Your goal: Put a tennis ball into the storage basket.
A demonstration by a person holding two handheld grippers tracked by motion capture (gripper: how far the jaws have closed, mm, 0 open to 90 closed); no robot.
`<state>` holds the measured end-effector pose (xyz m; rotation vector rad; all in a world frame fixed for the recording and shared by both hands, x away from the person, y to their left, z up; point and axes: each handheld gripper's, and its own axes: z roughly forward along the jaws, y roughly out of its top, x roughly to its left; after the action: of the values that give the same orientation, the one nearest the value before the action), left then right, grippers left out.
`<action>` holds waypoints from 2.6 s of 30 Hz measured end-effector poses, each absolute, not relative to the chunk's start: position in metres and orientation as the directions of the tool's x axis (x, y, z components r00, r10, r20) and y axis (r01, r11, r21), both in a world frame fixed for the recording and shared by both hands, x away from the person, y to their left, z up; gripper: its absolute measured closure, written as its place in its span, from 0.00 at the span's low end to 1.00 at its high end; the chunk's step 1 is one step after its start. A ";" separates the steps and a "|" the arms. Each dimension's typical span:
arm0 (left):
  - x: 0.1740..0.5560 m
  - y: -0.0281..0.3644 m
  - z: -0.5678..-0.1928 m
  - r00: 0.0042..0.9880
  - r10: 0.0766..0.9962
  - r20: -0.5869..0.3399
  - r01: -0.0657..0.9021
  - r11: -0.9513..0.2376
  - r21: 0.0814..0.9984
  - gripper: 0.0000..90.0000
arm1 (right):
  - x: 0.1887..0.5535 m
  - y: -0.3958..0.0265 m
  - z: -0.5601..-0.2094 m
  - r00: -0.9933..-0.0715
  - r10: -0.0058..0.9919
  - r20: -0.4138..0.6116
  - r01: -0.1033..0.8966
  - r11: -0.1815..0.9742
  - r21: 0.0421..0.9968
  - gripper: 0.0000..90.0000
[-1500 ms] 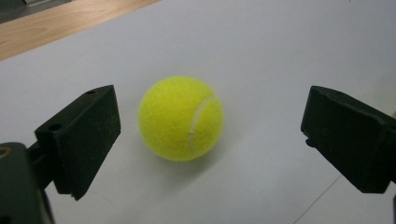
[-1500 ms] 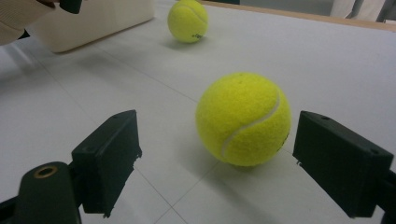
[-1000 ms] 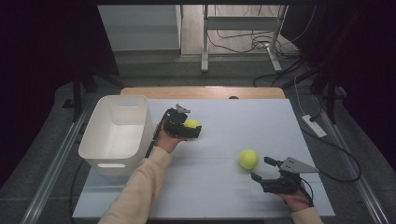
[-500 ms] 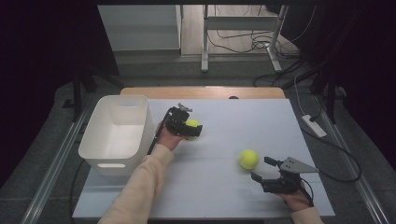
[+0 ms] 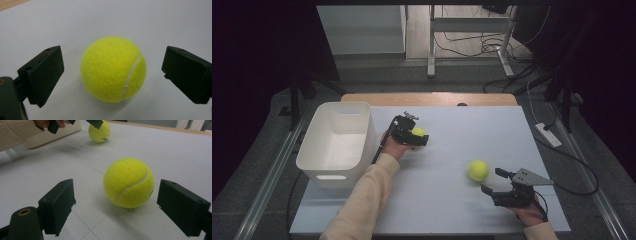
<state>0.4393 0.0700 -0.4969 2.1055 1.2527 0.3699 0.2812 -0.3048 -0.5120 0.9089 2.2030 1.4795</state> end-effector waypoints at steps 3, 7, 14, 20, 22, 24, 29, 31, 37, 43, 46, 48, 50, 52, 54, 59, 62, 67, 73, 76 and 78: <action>0.441 0.069 -0.501 0.504 0.860 -0.082 0.683 -0.338 0.647 0.06 | 0.281 -0.305 -0.512 -0.740 0.668 0.073 0.321 0.257 0.912 0.16; 0.445 0.070 -0.508 0.494 0.865 -0.090 0.702 -0.336 0.628 0.06 | 0.282 -0.305 -0.513 -0.741 0.668 0.073 0.320 0.256 0.912 0.16; 0.446 0.067 -0.513 0.498 0.863 -0.082 0.710 -0.352 0.610 0.21 | 0.282 -0.306 -0.513 -0.739 0.669 0.073 0.322 0.256 0.911 0.16; 0.444 0.066 -0.511 0.521 0.850 -0.076 0.697 -0.372 0.613 0.29 | 0.282 -0.307 -0.513 -0.737 0.672 0.072 0.322 0.255 0.912 0.16; 0.443 0.067 -0.510 0.523 0.849 -0.080 0.697 -0.372 0.613 0.29 | 0.282 -0.307 -0.513 -0.736 0.673 0.074 0.322 0.252 0.912 0.16; 0.441 0.069 -0.505 0.528 0.844 -0.096 0.693 -0.363 0.623 0.29 | 0.282 -0.307 -0.513 -0.736 0.673 0.074 0.323 0.253 0.912 0.16; 0.437 0.073 -0.496 0.533 0.840 -0.098 0.679 -0.356 0.643 0.29 | 0.282 -0.307 -0.513 -0.736 0.673 0.074 0.322 0.253 0.912 0.16; 0.434 0.076 -0.491 0.535 0.838 -0.108 0.674 -0.346 0.653 0.29 | 0.282 -0.308 -0.513 -0.735 0.674 0.075 0.324 0.251 0.912 0.16; 0.428 0.079 -0.482 0.546 0.830 -0.119 0.658 -0.336 0.674 0.29 | 0.282 -0.308 -0.512 -0.734 0.676 0.074 0.323 0.250 0.913 0.16; 0.424 0.081 -0.477 0.553 0.824 -0.122 0.643 -0.330 0.691 0.29 | 0.282 -0.308 -0.512 -0.730 0.679 0.075 0.324 0.248 0.913 0.16; 0.422 0.082 -0.476 0.556 0.821 -0.130 0.640 -0.323 0.697 0.29 | 0.282 -0.308 -0.512 -0.731 0.678 0.075 0.324 0.249 0.913 0.16; 0.422 0.082 -0.476 0.558 0.819 -0.132 0.638 -0.322 0.699 0.29 | 0.282 -0.308 -0.513 -0.731 0.678 0.076 0.324 0.246 0.914 0.16; 0.421 0.082 -0.475 0.561 0.816 -0.137 0.636 -0.320 0.703 0.29 | 0.282 -0.308 -0.513 -0.731 0.678 0.076 0.324 0.246 0.914 0.16; 0.420 0.083 -0.474 0.566 0.812 -0.138 0.631 -0.320 0.707 0.29 | 0.282 -0.308 -0.513 -0.731 0.678 0.076 0.324 0.246 0.914 0.16; 0.418 0.083 -0.473 0.566 0.812 -0.141 0.627 -0.313 0.714 0.29 | 0.282 -0.308 -0.513 -0.731 0.679 0.075 0.324 0.247 0.913 0.16; 0.412 0.087 -0.467 0.572 0.807 -0.144 0.609 -0.300 0.734 0.29 | 0.282 -0.308 -0.513 -0.730 0.680 0.075 0.324 0.247 0.913 0.16; 0.409 0.088 -0.463 0.576 0.804 -0.146 0.595 -0.290 0.749 0.29 | 0.282 -0.308 -0.512 -0.730 0.679 0.075 0.324 0.249 0.913 0.16; 0.404 0.089 -0.458 0.586 0.797 -0.149 0.579 -0.283 0.765 0.29 | 0.282 -0.308 -0.512 -0.730 0.680 0.072 0.321 0.248 0.914 0.16; 0.397 0.088 -0.451 0.604 0.785 -0.138 0.551 -0.287 0.783 0.29 | 0.282 -0.309 -0.511 -0.728 0.681 0.076 0.319 0.238 0.917 0.16; 0.395 0.089 -0.448 0.610 0.780 -0.138 0.545 -0.286 0.788 0.29 | 0.282 -0.308 -0.512 -0.726 0.683 0.074 0.319 0.240 0.917 0.16; 0.393 0.089 -0.447 0.611 0.780 -0.136 0.541 -0.286 0.791 0.29 | 0.282 -0.308 -0.512 -0.727 0.683 0.074 0.319 0.240 0.917 0.16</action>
<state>0.3931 0.0890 -0.4470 1.9727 1.0448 0.3500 0.2823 -0.3085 -0.5118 0.9240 2.1775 1.4833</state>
